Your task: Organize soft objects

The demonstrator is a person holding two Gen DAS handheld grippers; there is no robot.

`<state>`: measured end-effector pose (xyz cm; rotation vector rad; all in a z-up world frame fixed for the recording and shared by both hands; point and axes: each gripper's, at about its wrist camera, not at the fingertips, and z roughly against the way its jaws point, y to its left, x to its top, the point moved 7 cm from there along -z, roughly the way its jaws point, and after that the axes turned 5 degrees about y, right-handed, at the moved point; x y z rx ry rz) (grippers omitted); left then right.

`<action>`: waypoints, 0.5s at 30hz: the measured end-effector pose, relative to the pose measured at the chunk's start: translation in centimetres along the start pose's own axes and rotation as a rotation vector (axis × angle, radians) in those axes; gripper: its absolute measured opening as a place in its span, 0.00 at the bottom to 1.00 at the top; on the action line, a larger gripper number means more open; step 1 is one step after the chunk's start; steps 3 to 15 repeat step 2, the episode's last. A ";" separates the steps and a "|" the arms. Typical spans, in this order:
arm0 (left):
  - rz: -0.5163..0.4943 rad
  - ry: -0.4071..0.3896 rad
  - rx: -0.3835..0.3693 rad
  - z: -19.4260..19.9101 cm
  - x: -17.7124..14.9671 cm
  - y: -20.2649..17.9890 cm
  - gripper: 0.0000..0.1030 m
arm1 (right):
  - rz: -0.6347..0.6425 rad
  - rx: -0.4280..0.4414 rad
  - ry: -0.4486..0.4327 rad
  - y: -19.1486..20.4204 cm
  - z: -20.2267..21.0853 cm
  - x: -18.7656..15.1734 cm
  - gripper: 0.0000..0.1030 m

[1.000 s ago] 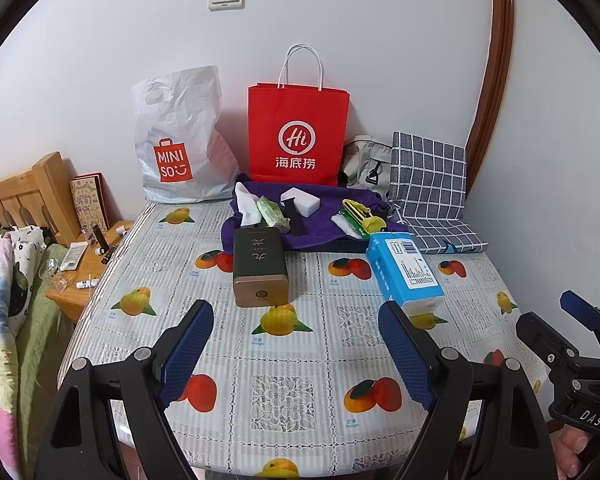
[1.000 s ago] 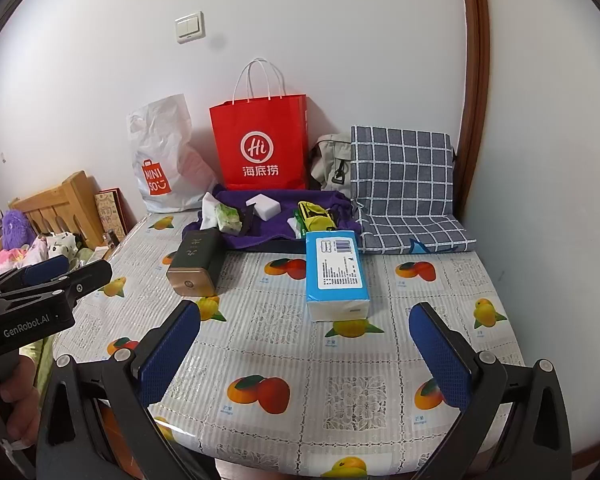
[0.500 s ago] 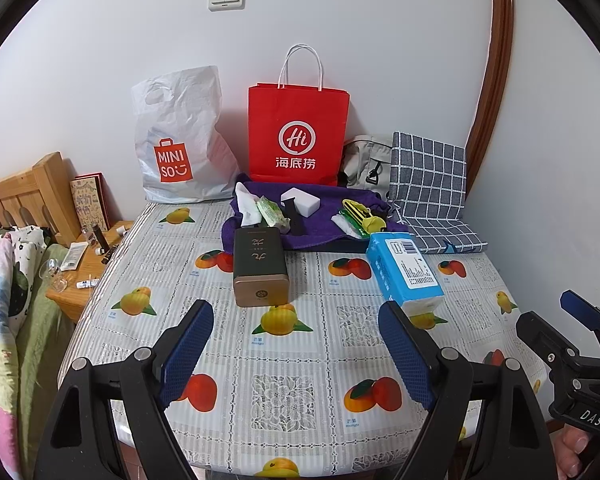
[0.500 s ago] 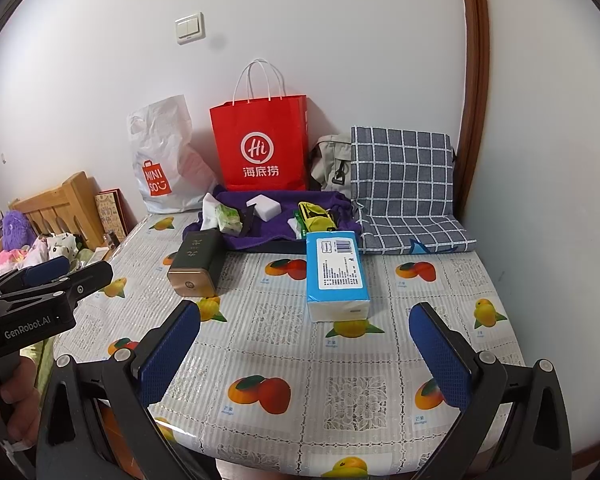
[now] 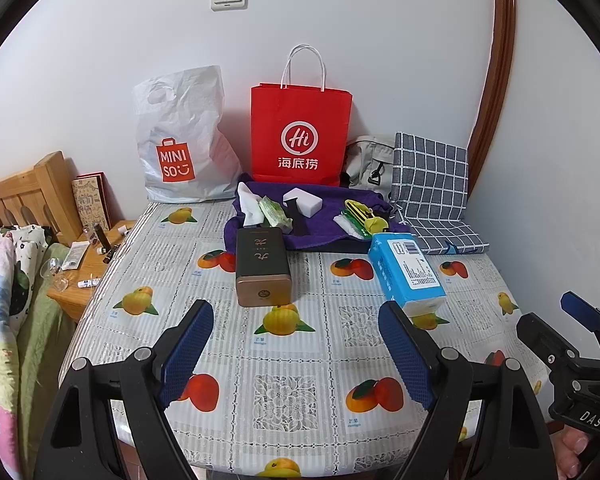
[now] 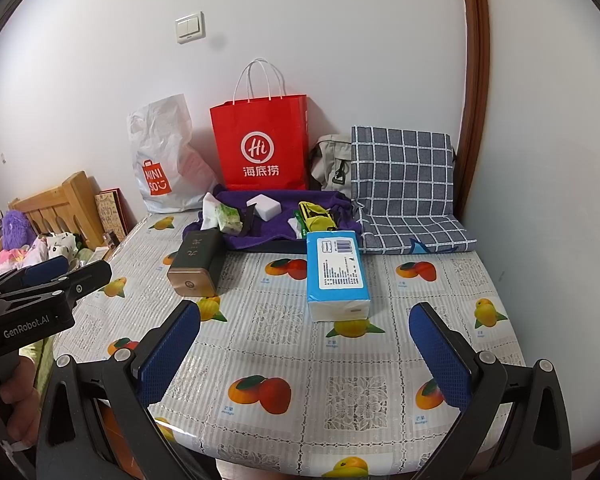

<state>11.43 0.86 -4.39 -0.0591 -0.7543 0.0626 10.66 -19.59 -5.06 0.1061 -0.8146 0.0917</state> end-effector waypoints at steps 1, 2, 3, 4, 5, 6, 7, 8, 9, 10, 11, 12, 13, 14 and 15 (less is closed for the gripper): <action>-0.001 0.000 0.000 0.0 0.0 0.0 0.81 | 0.000 -0.001 0.000 0.0 0.0 0.0 1.00; -0.002 0.003 -0.001 0.0 0.0 0.0 0.81 | 0.000 0.000 0.000 0.1 0.0 0.0 1.00; -0.002 0.003 -0.001 0.0 0.0 0.0 0.81 | 0.000 0.000 0.000 0.1 0.0 0.0 1.00; -0.002 0.003 -0.001 0.0 0.0 0.0 0.81 | 0.000 0.000 0.000 0.1 0.0 0.0 1.00; -0.002 0.003 -0.001 0.0 0.0 0.0 0.81 | 0.000 0.000 0.000 0.1 0.0 0.0 1.00; -0.002 0.003 -0.001 0.0 0.0 0.0 0.81 | 0.000 0.000 0.000 0.1 0.0 0.0 1.00; -0.002 0.003 -0.001 0.0 0.0 0.0 0.81 | 0.000 0.000 0.000 0.1 0.0 0.0 1.00; -0.002 0.003 -0.001 0.0 0.0 0.0 0.81 | 0.000 0.000 0.000 0.1 0.0 0.0 1.00; -0.002 0.003 -0.001 0.0 0.0 0.0 0.81 | 0.000 0.000 0.000 0.1 0.0 0.0 1.00; -0.002 0.003 -0.001 0.0 0.0 0.0 0.81 | 0.000 0.000 0.000 0.1 0.0 0.0 1.00; -0.002 0.003 -0.001 0.0 0.0 0.0 0.81 | 0.000 0.000 0.000 0.1 0.0 0.0 1.00; -0.002 0.003 -0.001 0.0 0.0 0.0 0.81 | 0.000 0.000 0.000 0.1 0.0 0.0 1.00; -0.002 0.003 -0.001 0.0 0.0 0.0 0.81 | 0.000 0.000 0.000 0.1 0.0 0.0 1.00; -0.002 0.003 -0.001 0.0 0.0 0.0 0.81 | 0.000 0.000 0.000 0.1 0.0 0.0 1.00; -0.002 0.003 -0.001 0.0 0.0 0.0 0.81 | 0.000 0.000 0.000 0.1 0.0 0.0 1.00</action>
